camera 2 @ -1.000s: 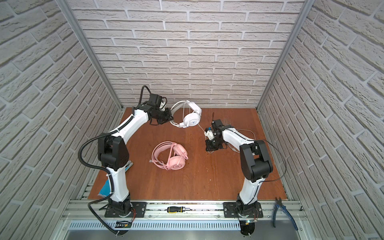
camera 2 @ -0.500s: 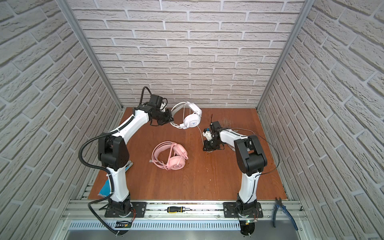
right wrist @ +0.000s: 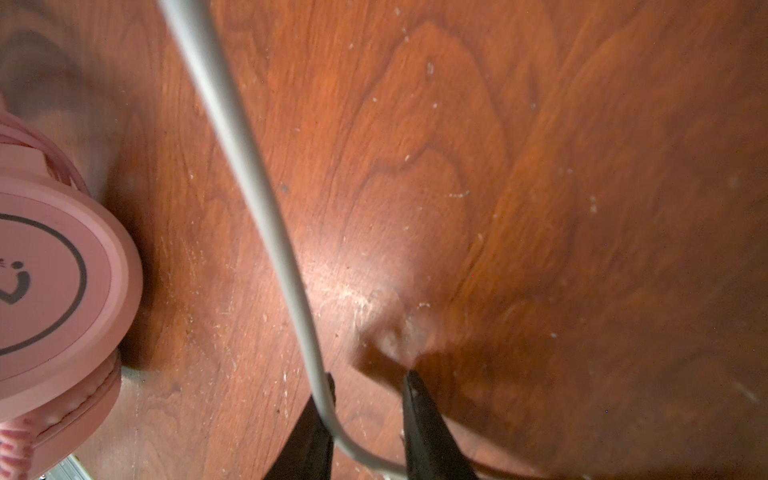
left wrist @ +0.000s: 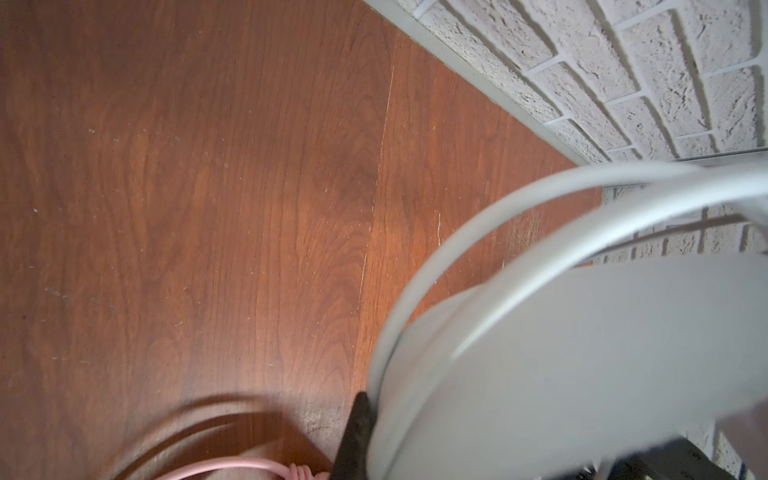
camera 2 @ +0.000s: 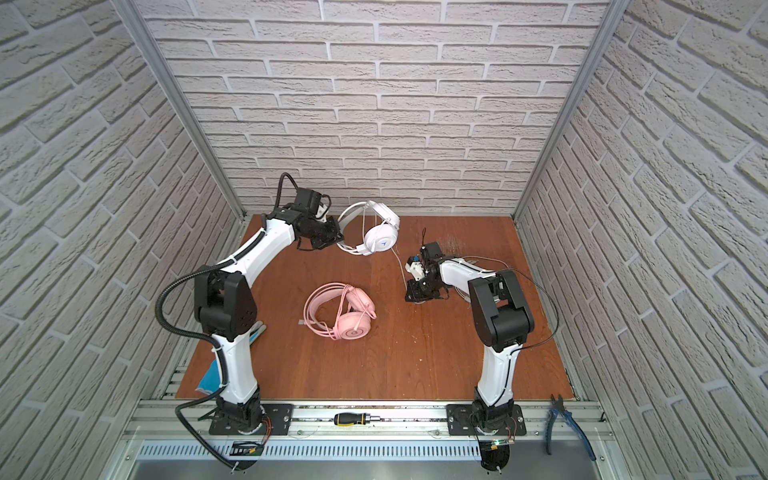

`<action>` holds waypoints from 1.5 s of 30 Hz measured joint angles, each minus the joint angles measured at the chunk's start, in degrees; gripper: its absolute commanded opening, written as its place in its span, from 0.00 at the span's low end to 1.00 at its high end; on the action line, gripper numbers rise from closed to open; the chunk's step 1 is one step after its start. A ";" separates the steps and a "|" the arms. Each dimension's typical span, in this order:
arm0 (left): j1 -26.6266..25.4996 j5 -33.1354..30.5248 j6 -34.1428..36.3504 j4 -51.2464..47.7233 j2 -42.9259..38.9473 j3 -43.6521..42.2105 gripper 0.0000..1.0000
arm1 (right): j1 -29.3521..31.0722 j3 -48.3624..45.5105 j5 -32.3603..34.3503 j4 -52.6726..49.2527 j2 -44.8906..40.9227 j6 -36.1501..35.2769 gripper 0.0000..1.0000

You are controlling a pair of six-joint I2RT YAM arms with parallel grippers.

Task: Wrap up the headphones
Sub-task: 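Lower the right gripper and grasp the grey-white cable on the table, then lift the grasped cable with the right gripper toward the held white headset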

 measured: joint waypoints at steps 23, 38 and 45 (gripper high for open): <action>2.47 0.00 -0.48 -0.04 3.30 6.60 0.00 | 0.35 -0.11 -0.87 -2.86 0.37 -2.56 0.07; 2.47 -4.26 -2.10 -1.18 3.58 5.92 0.00 | 6.99 -7.80 4.09 -1.20 -11.23 -2.58 0.06; 2.58 -6.49 -3.39 -0.85 3.58 4.70 0.00 | 10.91 -7.17 6.58 -3.80 -16.90 -5.81 0.05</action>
